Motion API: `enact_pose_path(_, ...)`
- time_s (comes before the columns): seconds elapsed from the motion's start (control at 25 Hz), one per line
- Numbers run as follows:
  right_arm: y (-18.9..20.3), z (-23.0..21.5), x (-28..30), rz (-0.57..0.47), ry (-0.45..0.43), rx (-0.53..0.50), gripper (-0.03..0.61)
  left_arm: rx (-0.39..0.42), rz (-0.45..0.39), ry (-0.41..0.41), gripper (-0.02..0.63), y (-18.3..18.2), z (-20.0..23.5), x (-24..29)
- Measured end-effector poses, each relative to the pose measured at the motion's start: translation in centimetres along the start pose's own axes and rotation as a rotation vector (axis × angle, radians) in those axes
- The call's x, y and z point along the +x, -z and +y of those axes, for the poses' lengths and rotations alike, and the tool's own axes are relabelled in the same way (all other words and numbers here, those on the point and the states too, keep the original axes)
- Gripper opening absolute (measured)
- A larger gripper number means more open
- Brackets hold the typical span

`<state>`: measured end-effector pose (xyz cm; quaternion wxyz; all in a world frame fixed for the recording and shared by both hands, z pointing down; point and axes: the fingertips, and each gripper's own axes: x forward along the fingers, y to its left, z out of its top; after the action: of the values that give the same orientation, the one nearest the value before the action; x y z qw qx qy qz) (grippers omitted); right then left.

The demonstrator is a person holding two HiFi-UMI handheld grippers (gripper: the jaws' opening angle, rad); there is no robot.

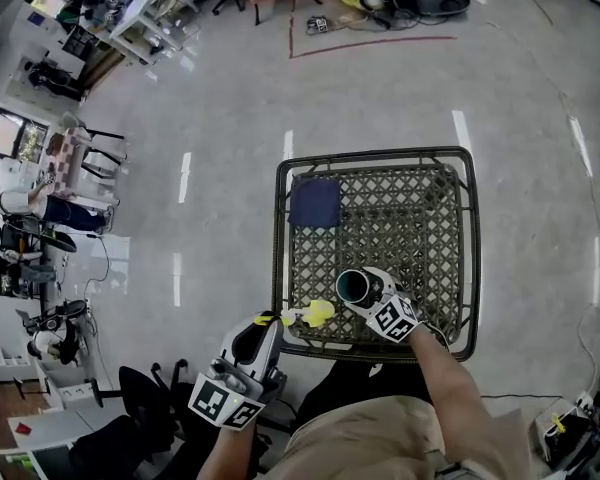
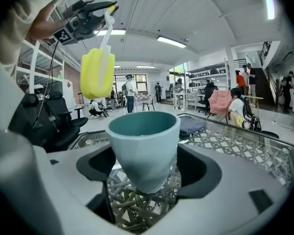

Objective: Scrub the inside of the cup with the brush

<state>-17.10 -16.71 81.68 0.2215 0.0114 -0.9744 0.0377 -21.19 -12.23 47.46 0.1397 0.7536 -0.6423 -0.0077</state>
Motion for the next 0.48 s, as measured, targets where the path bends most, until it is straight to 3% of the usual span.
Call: enact_pose_path(0.48, 0.5, 0.0, 3.0, -0.021, -0.031, -0.043, 0.387, 0.015, 0.061, -0.037, 0.059, 1.4, 1.3, -0.7)
